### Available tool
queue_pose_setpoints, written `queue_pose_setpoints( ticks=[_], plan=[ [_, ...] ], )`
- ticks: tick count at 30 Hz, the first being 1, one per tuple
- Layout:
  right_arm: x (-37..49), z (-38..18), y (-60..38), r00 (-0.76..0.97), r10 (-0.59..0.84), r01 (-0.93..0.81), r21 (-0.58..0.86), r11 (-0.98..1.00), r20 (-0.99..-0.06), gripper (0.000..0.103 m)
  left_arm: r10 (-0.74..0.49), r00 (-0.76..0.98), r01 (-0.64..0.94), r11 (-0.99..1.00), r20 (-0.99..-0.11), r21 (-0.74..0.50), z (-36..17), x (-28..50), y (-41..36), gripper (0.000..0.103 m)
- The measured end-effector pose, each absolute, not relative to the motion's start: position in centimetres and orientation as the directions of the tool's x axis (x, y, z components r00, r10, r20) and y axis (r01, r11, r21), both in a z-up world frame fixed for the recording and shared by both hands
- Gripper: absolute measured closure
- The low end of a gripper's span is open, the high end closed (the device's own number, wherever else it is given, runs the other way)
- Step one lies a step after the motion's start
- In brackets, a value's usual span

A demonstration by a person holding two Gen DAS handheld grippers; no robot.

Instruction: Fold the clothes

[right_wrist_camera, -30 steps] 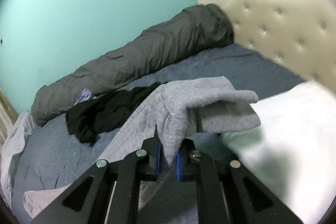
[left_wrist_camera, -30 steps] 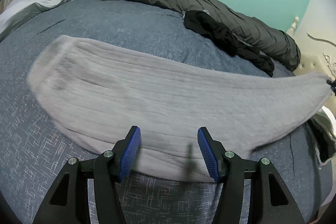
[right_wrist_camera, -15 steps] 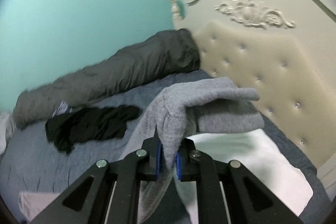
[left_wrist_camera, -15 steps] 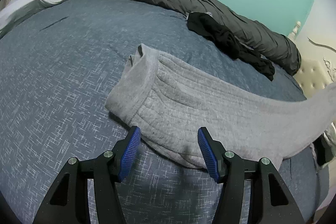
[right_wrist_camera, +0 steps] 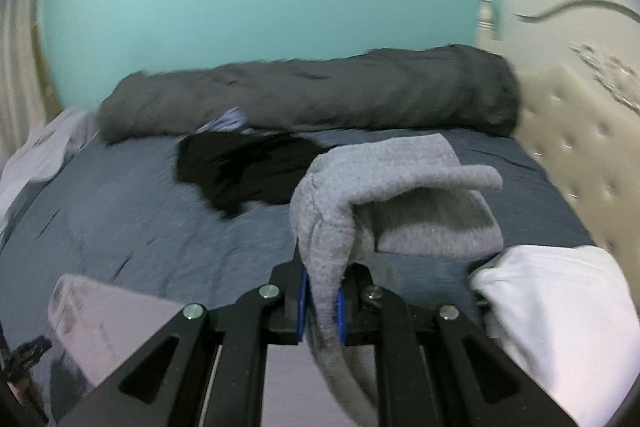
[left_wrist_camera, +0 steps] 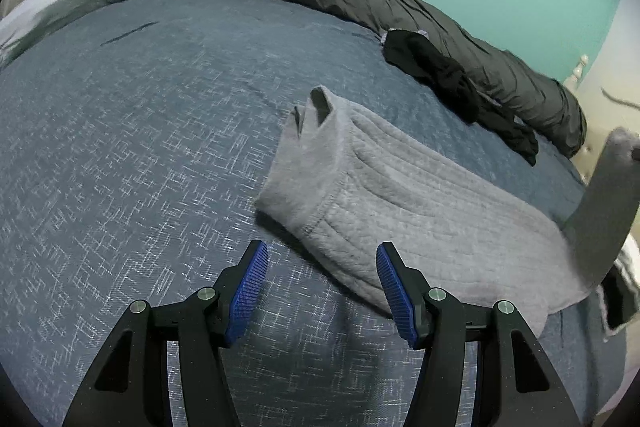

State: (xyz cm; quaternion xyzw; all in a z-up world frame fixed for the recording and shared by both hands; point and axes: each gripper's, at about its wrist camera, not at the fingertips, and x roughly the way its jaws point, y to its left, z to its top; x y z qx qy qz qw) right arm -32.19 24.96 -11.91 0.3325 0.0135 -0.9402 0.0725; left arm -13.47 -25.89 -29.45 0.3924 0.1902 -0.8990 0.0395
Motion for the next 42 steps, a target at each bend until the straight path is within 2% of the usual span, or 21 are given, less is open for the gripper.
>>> queue_pose_setpoints(
  ticks=[11, 21, 27, 30, 32, 33, 42],
  plan=[
    [-30.9, -15.9, 5.2, -0.660, -0.287, 0.397, 0.003, -0.918, -0.694, 0.093, 0.111, -0.689, 0.235, -0.901, -0.716, -0.366, -30.1, -12.7, -27.8, 0.042],
    [-28.7, -22.8, -8.5, -0.528, -0.334, 0.537, -0.002, -0.844, -0.781, 0.092, 0.063, -0.672, 0.273, -0.905, -0.738, -0.326, -30.7, -12.3, -30.0, 0.042],
    [-27.9, -25.8, -12.0, -0.454, -0.350, 0.575, 0.030, -0.818, -0.820, 0.087, 0.074, -0.668, 0.280, -0.897, -0.741, -0.342, -31.1, -12.3, -30.5, 0.042],
    [-27.5, -26.4, -12.6, -0.431, -0.367, 0.583, 0.056, -0.811, -0.824, 0.081, 0.072, -0.669, 0.276, -0.900, -0.740, -0.337, -31.0, -12.4, -30.3, 0.042],
    [-27.2, -26.6, -12.8, -0.427, -0.369, 0.596, 0.050, -0.802, -0.825, 0.071, 0.074, -0.671, 0.274, -0.900, -0.738, -0.339, -31.0, -12.4, -30.3, 0.042],
    [-26.9, -26.6, -13.1, -0.422, -0.380, 0.611, 0.051, -0.790, -0.823, 0.069, 0.075, -0.671, 0.272, -0.900, -0.738, -0.340, -31.0, -12.4, -30.2, 0.042],
    [-25.8, -24.4, -13.4, -0.432, -0.470, 0.657, 0.088, -0.748, -0.770, 0.067, 0.082, -0.673, 0.277, -0.893, -0.735, -0.354, -30.8, -13.4, -30.4, 0.042]
  ],
)
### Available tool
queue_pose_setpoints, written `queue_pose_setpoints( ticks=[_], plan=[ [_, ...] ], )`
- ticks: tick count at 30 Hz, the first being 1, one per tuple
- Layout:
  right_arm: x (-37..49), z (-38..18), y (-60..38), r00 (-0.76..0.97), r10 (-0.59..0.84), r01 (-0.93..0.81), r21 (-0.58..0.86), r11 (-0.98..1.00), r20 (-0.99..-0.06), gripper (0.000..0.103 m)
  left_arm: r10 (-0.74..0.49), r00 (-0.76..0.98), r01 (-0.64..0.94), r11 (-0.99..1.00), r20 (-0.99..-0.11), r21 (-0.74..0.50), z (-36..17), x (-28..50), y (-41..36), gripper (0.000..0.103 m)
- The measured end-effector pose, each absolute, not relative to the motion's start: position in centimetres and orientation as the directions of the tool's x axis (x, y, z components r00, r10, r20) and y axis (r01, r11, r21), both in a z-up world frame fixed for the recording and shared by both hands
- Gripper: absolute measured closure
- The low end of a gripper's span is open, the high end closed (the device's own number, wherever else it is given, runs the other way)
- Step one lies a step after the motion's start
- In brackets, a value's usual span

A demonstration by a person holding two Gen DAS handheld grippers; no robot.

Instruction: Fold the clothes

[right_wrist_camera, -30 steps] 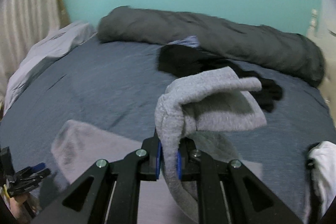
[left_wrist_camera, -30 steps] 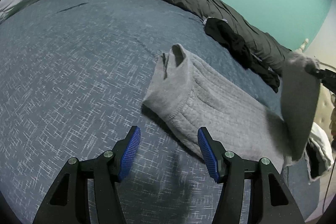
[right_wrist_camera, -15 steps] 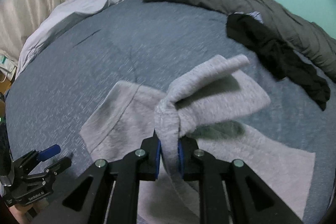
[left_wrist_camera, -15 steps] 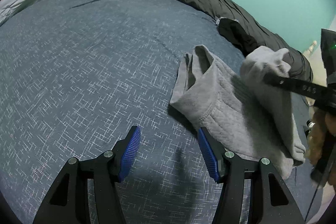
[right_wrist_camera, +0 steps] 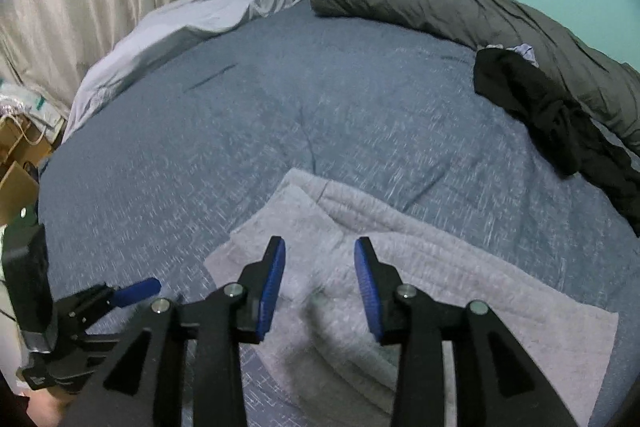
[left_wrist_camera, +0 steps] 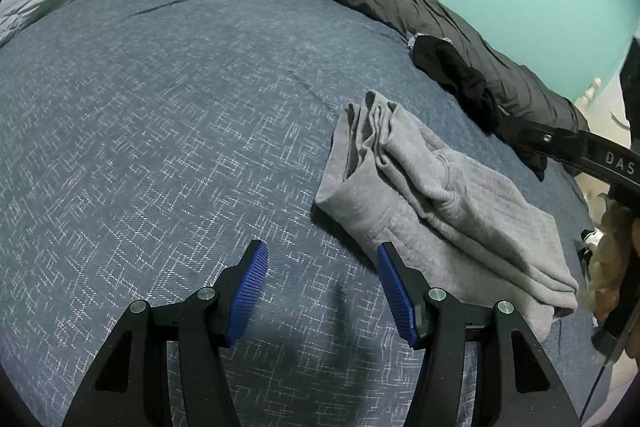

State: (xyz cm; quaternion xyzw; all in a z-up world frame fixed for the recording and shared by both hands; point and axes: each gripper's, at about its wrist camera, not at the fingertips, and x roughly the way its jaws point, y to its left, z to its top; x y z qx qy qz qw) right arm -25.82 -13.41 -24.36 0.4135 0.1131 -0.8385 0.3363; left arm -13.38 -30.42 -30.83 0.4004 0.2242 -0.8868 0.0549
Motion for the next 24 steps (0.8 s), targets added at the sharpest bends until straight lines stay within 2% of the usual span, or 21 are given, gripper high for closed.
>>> queue_pose_setpoints(
  ticks=[4, 7, 11, 12, 13, 16, 22, 24],
  plan=[
    [-25.9, -25.0, -11.7, -0.393, -0.524, 0.648, 0.176, -0.741, -0.756, 0.067, 0.087, -0.676, 0.273, -0.893, -0.732, -0.358, -30.8, -13.4, -30.3, 0.042],
    [-25.9, -26.7, -11.4, -0.357, -0.537, 0.633, 0.225, -0.741, -0.764, 0.077, 0.089, -0.675, 0.270, -0.894, -0.733, -0.357, -30.9, -13.2, -30.2, 0.042],
    [-25.8, -29.6, -11.3, -0.322, -0.523, 0.603, 0.255, -0.756, -0.790, 0.079, 0.092, -0.672, 0.268, -0.895, -0.735, -0.357, -31.1, -13.4, -30.0, 0.042],
    [-25.7, -30.5, -11.3, -0.314, -0.514, 0.598, 0.255, -0.760, -0.798, 0.083, 0.091, -0.671, 0.268, -0.895, -0.736, -0.356, -31.1, -13.5, -30.0, 0.042],
    [-25.6, -31.4, -11.4, -0.305, -0.506, 0.594, 0.254, -0.763, -0.807, 0.092, 0.092, -0.671, 0.268, -0.896, -0.736, -0.355, -31.1, -13.6, -30.0, 0.042],
    [-24.8, -34.0, -11.6, -0.264, -0.471, 0.600, 0.239, -0.764, -0.842, 0.093, 0.094, -0.670, 0.263, -0.898, -0.737, -0.354, -31.2, -13.8, -29.9, 0.042],
    [-22.6, -31.7, -7.0, -0.375, -0.549, 0.550, 0.298, -0.781, -0.747, 0.093, 0.103, -0.668, 0.250, -0.902, -0.737, -0.352, -31.2, -13.8, -29.3, 0.042],
    [-22.2, -30.6, -3.8, -0.443, -0.532, 0.505, 0.289, -0.813, -0.721, 0.093, 0.104, -0.670, 0.249, -0.902, -0.735, -0.354, -31.1, -13.7, -29.2, 0.042]
  ],
)
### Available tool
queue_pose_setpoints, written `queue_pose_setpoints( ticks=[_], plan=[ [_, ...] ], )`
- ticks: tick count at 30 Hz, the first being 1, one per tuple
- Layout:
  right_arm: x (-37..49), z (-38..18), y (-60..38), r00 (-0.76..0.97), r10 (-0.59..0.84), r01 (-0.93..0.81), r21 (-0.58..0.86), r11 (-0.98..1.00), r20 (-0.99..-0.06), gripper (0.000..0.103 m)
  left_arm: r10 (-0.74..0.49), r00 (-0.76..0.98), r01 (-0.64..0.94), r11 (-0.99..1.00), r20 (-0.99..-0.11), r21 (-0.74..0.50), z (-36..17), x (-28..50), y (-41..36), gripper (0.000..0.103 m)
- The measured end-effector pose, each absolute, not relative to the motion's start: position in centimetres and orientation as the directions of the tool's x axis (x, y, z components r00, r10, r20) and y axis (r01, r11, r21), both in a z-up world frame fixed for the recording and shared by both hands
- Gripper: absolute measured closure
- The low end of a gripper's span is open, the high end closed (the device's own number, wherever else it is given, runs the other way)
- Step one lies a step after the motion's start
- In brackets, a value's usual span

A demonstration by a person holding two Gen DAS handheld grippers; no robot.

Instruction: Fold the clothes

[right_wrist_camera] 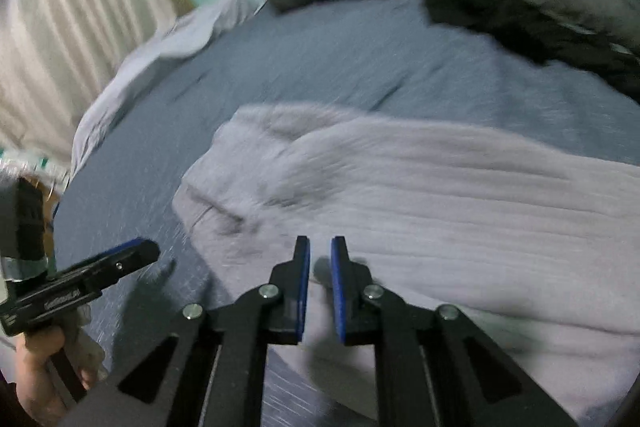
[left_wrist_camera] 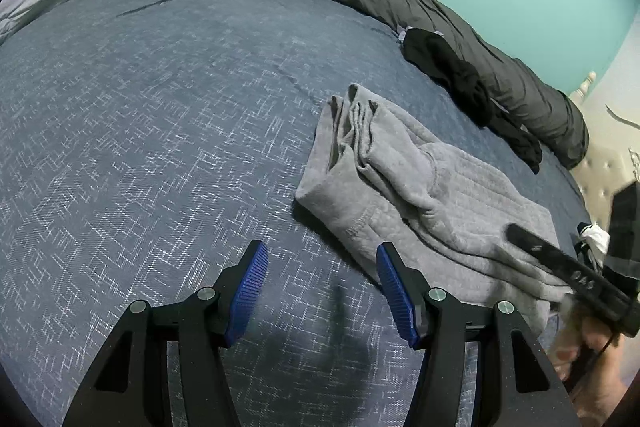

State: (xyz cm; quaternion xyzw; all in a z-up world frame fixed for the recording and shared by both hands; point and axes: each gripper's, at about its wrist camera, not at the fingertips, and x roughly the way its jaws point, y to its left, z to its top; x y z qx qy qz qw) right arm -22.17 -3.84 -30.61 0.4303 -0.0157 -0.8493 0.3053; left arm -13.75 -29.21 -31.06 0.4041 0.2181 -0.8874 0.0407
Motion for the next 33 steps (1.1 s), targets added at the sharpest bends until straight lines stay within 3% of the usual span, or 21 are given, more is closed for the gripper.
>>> queue_pose_setpoints(
  ticks=[7, 12, 20, 24, 27, 29, 31, 33],
  plan=[
    [-24.1, -33.4, 3.7, -0.481, -0.400, 0.294, 0.287, -0.912, -0.780, 0.093, 0.104, -0.670, 0.243, -0.905, -0.735, -0.350, -31.0, -13.9, -28.7, 0.042],
    [-23.1, -36.2, 4.1, -0.466, -0.383, 0.283, 0.276, -0.919, -0.798, 0.094, 0.107, -0.671, 0.238, -0.907, -0.734, -0.349, -31.0, -14.1, -28.7, 0.041],
    [-21.6, -35.3, 4.1, -0.488, -0.372, 0.276, 0.265, -0.924, -0.789, 0.093, 0.130, -0.676, 0.251, -0.885, -0.725, -0.393, -31.3, -14.0, -29.4, 0.037],
    [-20.5, -36.2, 3.1, -0.512, -0.327, 0.322, 0.176, -0.930, -0.795, 0.094, 0.147, -0.671, 0.247, -0.880, -0.727, -0.406, -31.6, -14.1, -29.2, 0.037],
    [-21.2, -36.1, 3.8, -0.484, -0.343, 0.295, 0.219, -0.930, -0.805, 0.094, 0.176, -0.667, 0.253, -0.861, -0.724, -0.442, -32.0, -14.3, -29.3, 0.037],
    [-21.7, -35.7, 4.6, -0.464, -0.365, 0.272, 0.262, -0.926, -0.807, 0.094, 0.204, -0.671, 0.254, -0.839, -0.712, -0.480, -32.3, -14.5, -29.3, 0.030],
    [-21.3, -34.8, 5.7, -0.472, -0.393, 0.245, 0.311, -0.918, -0.789, 0.094, 0.212, -0.677, 0.260, -0.827, -0.705, -0.499, -32.5, -14.7, -29.2, 0.015],
    [-20.3, -34.1, 6.6, -0.487, -0.420, 0.223, 0.356, -0.907, -0.766, 0.094, 0.214, -0.675, 0.265, -0.822, -0.706, -0.503, -32.8, -15.0, -28.9, 0.015]
  ],
)
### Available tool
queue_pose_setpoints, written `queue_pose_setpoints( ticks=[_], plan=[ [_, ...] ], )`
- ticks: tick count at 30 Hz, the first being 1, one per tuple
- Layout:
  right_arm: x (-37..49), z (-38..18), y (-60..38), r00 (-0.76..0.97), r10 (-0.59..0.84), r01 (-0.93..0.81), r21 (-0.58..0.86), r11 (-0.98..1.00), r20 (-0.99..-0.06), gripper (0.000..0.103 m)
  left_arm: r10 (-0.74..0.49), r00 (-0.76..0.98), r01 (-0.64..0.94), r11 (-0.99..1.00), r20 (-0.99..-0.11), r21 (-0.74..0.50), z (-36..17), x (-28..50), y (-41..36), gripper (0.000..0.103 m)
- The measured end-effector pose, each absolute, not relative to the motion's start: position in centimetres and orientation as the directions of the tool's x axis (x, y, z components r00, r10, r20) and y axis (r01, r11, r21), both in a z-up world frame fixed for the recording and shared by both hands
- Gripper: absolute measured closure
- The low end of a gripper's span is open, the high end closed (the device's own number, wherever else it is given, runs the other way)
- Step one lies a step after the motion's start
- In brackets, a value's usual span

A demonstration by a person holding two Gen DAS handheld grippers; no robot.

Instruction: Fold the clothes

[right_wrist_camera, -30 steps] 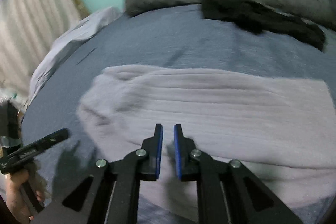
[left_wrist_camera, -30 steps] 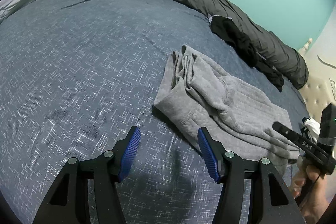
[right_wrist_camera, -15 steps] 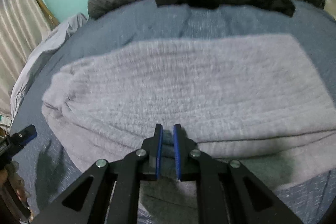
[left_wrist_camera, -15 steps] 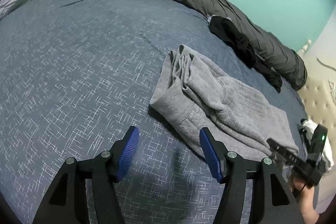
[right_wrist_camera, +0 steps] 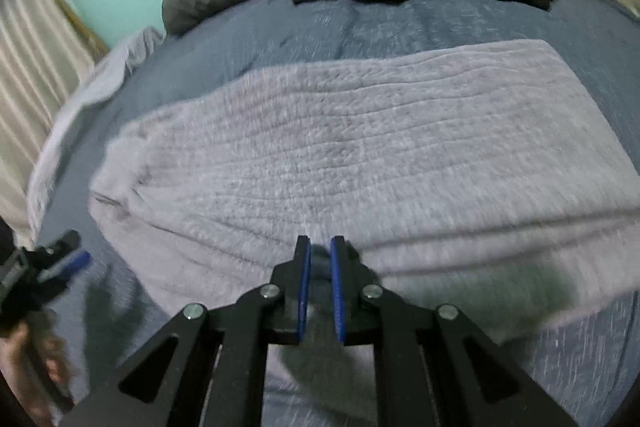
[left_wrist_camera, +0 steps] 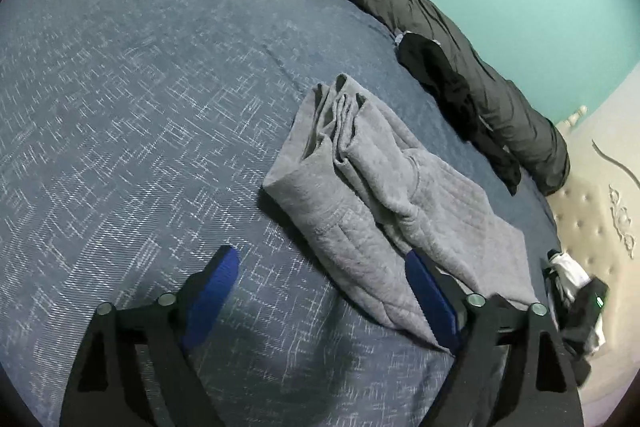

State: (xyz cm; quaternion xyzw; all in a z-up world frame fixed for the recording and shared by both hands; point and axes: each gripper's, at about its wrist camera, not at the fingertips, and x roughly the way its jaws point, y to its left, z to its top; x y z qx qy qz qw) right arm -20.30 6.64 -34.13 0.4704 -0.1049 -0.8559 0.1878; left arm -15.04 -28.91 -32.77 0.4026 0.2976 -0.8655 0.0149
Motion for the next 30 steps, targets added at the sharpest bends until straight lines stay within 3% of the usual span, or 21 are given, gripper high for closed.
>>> queue_pose_setpoints(
  ticks=[7, 12, 15, 18, 30],
  plan=[
    [-17.4, -34.2, 10.0, -0.530, -0.468, 0.181, 0.444, -0.877, -0.708, 0.094, 0.226, -0.661, 0.300, -0.795, -0.716, -0.528, -33.8, -16.5, -28.3, 0.014],
    [-15.9, -34.4, 11.2, -0.534, -0.447, 0.216, 0.395, -0.893, -0.718, 0.092, 0.232, -0.680, 0.330, -0.750, -0.695, -0.574, -34.0, -17.4, -28.4, 0.014],
    [-15.6, -34.6, 12.0, -0.542, -0.447, 0.220, 0.393, -0.893, -0.712, 0.087, 0.215, -0.701, 0.346, -0.731, -0.680, -0.588, -33.9, -18.0, -28.5, 0.014],
    [-15.3, -34.9, 12.7, -0.554, -0.467, 0.221, 0.419, -0.881, -0.689, 0.073, 0.208, -0.716, 0.353, -0.716, -0.667, -0.602, -34.0, -18.8, -28.6, 0.014],
    [-15.2, -36.4, 14.1, -0.548, -0.515, 0.208, 0.488, -0.847, -0.660, 0.070, 0.174, -0.717, 0.378, -0.716, -0.675, -0.586, -35.6, -21.6, -27.9, 0.014]
  ],
)
